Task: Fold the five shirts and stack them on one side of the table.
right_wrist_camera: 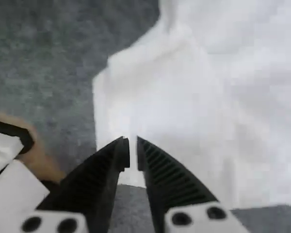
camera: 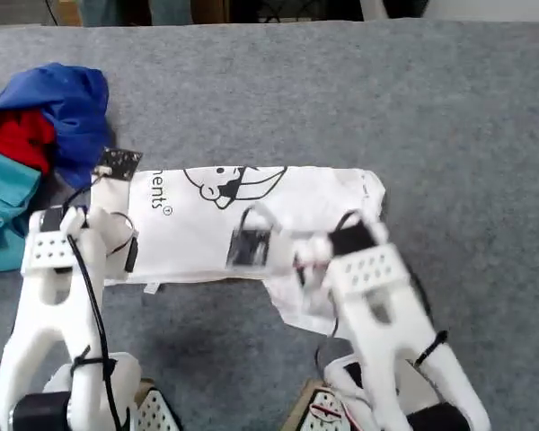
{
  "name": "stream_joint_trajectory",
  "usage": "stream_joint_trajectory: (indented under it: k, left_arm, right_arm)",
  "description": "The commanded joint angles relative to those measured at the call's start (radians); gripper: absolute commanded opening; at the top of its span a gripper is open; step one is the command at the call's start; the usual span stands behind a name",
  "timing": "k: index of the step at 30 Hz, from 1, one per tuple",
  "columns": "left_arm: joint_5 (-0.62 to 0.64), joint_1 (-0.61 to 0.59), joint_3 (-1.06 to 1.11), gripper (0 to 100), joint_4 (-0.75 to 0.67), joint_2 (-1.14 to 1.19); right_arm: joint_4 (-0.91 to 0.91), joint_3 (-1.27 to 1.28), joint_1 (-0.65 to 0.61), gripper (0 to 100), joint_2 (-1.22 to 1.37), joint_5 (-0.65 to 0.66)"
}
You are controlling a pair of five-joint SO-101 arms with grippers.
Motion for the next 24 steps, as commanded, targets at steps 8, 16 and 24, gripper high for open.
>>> stream_joint_trajectory:
  k: [8,16,24]
  left_arm:
    - [-0.005,0.007,0.048,3,-0.044,-0.043]
    - [-0.006,0.005,0.05,3,-0.038,-0.043]
    - [-0.006,-0.007,0.048,3,-0.035,-0.048]
  right_arm:
    - [-0.247,0.269,-0.072,20.1,-0.041,-0.023]
    - [-0.298,0.271,-0.068,19.8,0.064,-0.023]
    - [-0.319,0.243,-0.064,4.8,0.111,-0.025]
